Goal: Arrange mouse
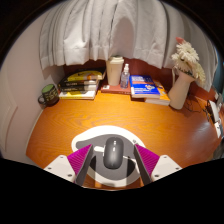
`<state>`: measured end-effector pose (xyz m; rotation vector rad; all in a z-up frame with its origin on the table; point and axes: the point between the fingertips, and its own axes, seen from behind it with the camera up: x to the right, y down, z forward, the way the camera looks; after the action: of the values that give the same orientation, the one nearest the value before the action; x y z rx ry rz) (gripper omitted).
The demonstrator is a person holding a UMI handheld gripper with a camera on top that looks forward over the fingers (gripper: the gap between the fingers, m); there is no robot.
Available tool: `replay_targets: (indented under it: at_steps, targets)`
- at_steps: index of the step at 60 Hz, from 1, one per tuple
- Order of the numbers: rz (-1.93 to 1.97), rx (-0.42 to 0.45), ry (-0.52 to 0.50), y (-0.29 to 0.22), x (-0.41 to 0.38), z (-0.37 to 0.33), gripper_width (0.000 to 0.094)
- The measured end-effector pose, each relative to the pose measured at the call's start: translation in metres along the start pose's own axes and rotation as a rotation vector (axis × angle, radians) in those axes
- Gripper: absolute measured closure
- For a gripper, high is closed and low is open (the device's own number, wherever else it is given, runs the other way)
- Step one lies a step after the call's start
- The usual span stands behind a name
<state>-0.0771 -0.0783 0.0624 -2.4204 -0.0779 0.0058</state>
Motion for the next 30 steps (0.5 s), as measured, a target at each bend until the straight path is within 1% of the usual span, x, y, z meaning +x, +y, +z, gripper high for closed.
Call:
replay_targets:
  at_steps: [5, 12, 14, 19, 25, 30]
  targets:
    - [0.026, 0.057, 0.026, -0.023, 0.005, -0.048, 0.0103]
    - [0.070, 0.164, 0.039, -0.052, 0.008, -0.120, 0.0102]
    - [0.079, 0.201, 0.044, -0.057, 0.007, -0.139, 0.0101]
    - [0.087, 0.260, 0.056, -0.064, 0.007, -0.180, 0.0104]
    - [0.098, 0.300, 0.076, -0.065, 0.011, -0.219, 0.0106]
    - [0.092, 0.309, 0.068, -0.058, 0.007, -0.239, 0.0104]
